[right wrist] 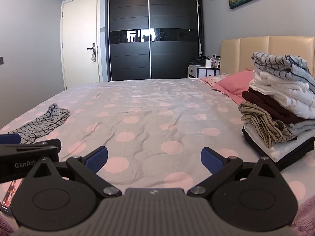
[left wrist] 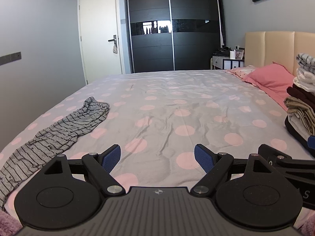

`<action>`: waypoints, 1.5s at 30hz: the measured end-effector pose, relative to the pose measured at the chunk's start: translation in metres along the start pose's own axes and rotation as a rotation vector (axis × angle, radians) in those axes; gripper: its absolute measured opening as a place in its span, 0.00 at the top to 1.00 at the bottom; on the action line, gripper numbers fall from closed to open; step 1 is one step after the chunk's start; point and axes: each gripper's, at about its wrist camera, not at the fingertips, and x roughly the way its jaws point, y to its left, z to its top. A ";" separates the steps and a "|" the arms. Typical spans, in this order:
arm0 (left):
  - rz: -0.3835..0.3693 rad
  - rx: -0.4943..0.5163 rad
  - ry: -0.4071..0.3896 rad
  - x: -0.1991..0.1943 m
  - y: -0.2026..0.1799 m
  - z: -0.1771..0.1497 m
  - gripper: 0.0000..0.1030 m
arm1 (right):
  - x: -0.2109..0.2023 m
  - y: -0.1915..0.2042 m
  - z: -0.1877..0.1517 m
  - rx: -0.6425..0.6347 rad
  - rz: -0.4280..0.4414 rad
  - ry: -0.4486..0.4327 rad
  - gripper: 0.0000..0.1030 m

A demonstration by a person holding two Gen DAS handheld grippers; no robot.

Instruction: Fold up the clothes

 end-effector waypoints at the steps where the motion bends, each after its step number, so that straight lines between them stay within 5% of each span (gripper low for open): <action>1: -0.005 -0.016 -0.002 -0.001 0.003 0.000 0.20 | -0.001 0.001 0.001 -0.004 0.000 -0.001 0.01; 45: -0.006 -0.060 0.029 -0.003 0.003 -0.002 0.20 | -0.006 -0.006 0.006 0.006 -0.007 -0.020 0.01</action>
